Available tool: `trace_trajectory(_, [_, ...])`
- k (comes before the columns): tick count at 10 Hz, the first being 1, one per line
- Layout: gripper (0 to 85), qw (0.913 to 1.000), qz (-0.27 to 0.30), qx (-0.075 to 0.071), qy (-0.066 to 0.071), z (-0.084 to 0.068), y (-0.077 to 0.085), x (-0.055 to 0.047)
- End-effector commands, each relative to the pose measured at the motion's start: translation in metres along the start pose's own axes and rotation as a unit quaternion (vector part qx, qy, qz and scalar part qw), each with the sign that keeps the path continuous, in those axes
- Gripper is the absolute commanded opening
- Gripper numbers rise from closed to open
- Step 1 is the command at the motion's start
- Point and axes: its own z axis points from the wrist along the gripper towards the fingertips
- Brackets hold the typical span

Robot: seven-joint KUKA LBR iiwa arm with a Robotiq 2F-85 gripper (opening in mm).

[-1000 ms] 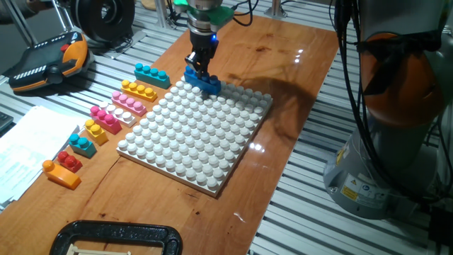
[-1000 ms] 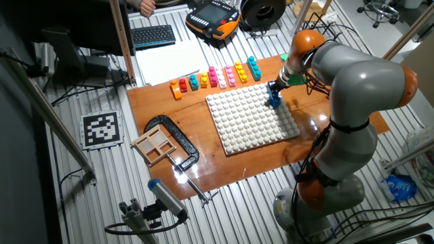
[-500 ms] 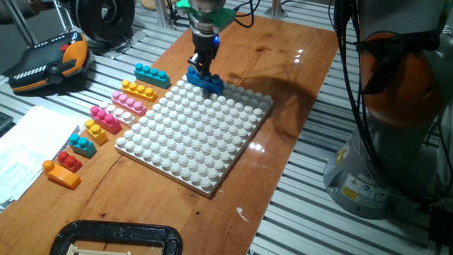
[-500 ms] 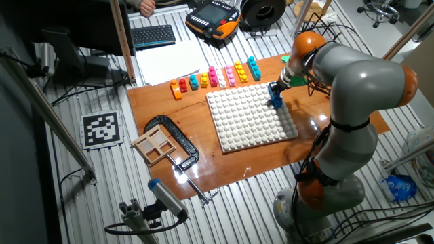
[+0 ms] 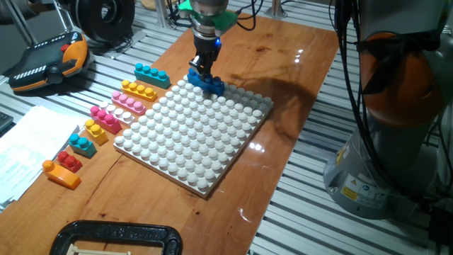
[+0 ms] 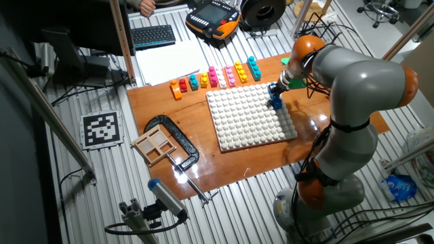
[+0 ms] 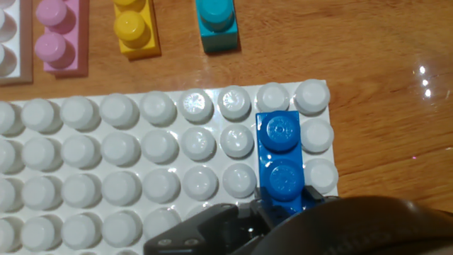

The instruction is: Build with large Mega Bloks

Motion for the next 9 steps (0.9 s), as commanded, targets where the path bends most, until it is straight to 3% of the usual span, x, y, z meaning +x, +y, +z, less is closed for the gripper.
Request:
trace_trajectory(1, [0.0,1.0000,-0.001,0.000,-0.001,0.0024,-0.0004,-0.0003])
trace_trajectory(7, [0.0,0.9999,0.004,-0.010,0.004,0.0063,-0.0009,-0.0023])
trace_trajectory(9, [0.0,0.9999,0.008,-0.008,0.005,0.0060,-0.0002,-0.0025])
